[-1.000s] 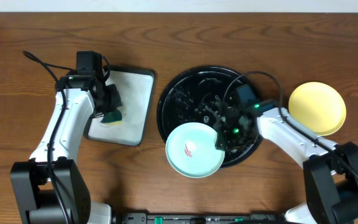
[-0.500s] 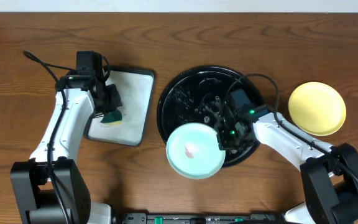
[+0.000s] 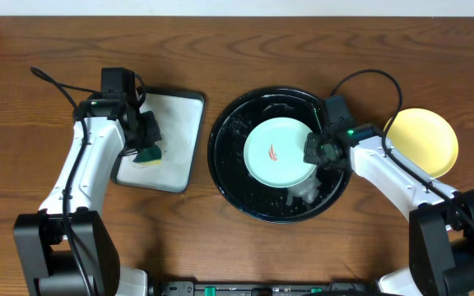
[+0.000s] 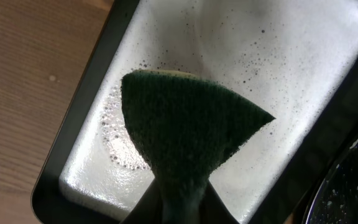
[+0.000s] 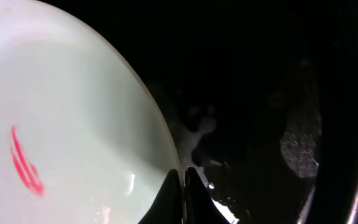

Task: Clean dirty plates on tray and stack at the side
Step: 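Grasp the red-marked plate rim with the right gripper and pull it inward, then bring the sponge in the left gripper over to the red-marked plate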

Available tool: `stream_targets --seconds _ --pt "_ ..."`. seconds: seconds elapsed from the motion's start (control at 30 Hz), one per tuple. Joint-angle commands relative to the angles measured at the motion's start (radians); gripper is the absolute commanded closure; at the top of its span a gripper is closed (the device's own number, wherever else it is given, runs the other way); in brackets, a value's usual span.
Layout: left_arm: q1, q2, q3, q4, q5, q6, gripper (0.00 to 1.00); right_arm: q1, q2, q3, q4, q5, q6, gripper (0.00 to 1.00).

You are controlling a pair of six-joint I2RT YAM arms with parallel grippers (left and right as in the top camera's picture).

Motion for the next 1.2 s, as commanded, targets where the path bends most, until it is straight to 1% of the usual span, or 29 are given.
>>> stream_targets --seconds 0.0,0.03,0.07,0.13,0.2,0.23,0.3,0.37,0.5,0.63,0.83,0.9,0.93,1.0,1.1,1.17 --pt "0.003 0.007 -0.004 -0.001 0.003 0.013 0.93 -0.005 0.0 0.015 -0.03 0.019 0.068 0.96" --pt "0.003 0.007 -0.004 -0.001 0.003 0.013 0.93 -0.005 0.0 0.015 -0.037 0.0 0.066 0.83" --pt "0.003 0.007 -0.004 -0.001 0.003 0.013 0.93 -0.005 0.0 0.015 -0.041 -0.003 0.066 0.72" --pt "0.003 0.007 -0.004 -0.001 0.003 0.013 0.92 -0.013 0.0 0.015 -0.026 0.002 -0.006 0.69" --pt "0.003 0.007 -0.004 0.0 0.002 0.013 0.93 -0.021 0.0 0.015 0.004 0.001 -0.097 0.62" --pt "0.003 0.007 -0.004 -0.001 0.002 0.013 0.93 -0.023 0.0 0.015 0.015 0.002 -0.137 0.62" --pt "0.003 0.007 -0.004 -0.001 0.002 0.013 0.93 -0.034 0.0 0.015 0.043 0.002 -0.234 0.64" --pt "0.003 0.007 -0.004 -0.001 0.003 0.013 0.93 -0.048 0.0 0.015 0.066 0.002 -0.301 0.65" --pt "0.003 0.007 -0.004 -0.001 0.003 0.013 0.93 -0.072 0.006 0.015 0.09 0.002 -0.375 0.66" --pt "0.003 0.007 -0.004 -0.001 0.003 0.013 0.93 -0.072 0.035 0.015 0.09 -0.016 -0.376 0.7" --pt "0.003 0.007 -0.004 -0.001 0.002 0.013 0.93 -0.07 0.114 0.015 0.088 -0.157 -0.375 0.77" --pt "0.003 0.007 -0.004 -0.001 0.003 0.013 0.93 -0.069 0.134 0.015 0.087 -0.158 -0.375 0.86" --pt "0.003 0.007 -0.004 -0.001 0.003 0.013 0.92 -0.07 0.14 0.015 0.087 -0.147 -0.37 0.93" --pt "0.002 0.007 -0.004 -0.001 0.003 0.013 0.93 -0.07 0.145 0.015 0.087 -0.114 -0.34 0.99" --pt "0.001 0.007 -0.004 -0.002 0.003 0.013 0.93 -0.069 0.142 0.015 0.088 -0.072 -0.303 0.99" --pt "-0.006 0.009 -0.004 0.0 0.004 0.013 0.93 -0.073 0.141 0.015 0.088 -0.072 -0.303 0.99"
